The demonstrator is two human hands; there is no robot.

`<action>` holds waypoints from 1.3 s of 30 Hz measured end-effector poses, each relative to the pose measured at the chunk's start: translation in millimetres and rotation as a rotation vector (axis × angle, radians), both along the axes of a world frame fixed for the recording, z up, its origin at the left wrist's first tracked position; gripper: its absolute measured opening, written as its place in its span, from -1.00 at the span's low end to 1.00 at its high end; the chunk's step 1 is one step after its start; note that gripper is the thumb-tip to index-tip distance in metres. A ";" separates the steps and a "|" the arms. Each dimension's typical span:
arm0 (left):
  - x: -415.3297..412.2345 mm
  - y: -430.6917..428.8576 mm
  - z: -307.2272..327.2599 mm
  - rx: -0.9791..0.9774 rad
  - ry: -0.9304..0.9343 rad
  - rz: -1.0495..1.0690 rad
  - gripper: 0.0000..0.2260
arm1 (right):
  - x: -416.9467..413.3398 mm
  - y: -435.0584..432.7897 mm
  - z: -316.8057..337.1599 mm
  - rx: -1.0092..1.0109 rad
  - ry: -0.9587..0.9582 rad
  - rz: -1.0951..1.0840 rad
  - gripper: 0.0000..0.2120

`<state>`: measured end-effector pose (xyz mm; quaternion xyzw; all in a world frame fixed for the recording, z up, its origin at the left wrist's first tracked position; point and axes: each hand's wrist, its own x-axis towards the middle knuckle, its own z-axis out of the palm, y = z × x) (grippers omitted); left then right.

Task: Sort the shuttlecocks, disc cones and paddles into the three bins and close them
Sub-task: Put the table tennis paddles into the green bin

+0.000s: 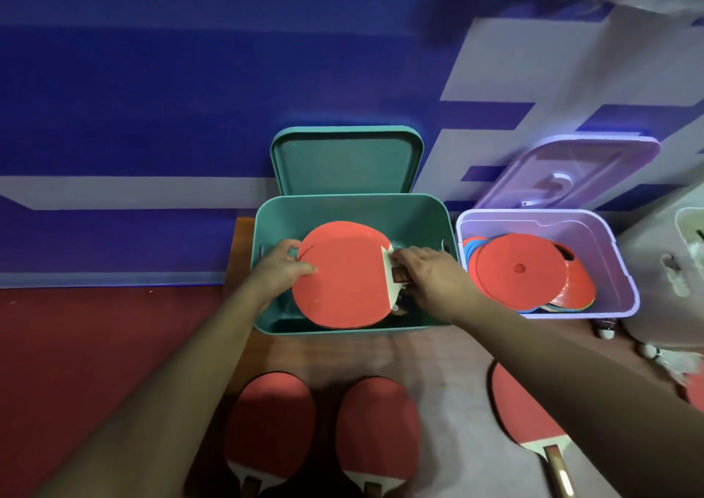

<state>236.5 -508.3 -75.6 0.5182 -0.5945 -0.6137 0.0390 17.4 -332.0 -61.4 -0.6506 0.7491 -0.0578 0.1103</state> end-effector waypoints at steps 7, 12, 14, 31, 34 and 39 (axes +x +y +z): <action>-22.8 -24.0 -69.4 -0.122 -0.267 -0.184 -0.52 | 1.8 -35.4 -31.8 0.323 0.002 -0.200 -0.61; -34.6 -29.0 -91.7 -0.139 -0.443 -0.244 -0.51 | -0.5 -43.5 -56.4 0.398 -0.001 -0.215 -0.63; -37.8 -28.1 -93.7 -0.207 -0.526 -0.297 -0.51 | 0.0 -44.8 -63.3 0.405 -0.027 -0.221 -0.67; 23.4 86.0 42.9 -0.394 0.106 0.177 -0.88 | 66.6 59.4 47.4 -0.246 -0.487 -0.332 -0.69; 54.2 145.3 50.9 -0.429 0.195 0.271 -0.76 | 91.7 106.0 46.3 -0.346 -0.542 -0.301 -0.73; 99.1 244.8 12.2 -0.343 0.077 0.252 -0.82 | 117.9 190.3 0.1 -0.159 -0.649 -0.488 -0.85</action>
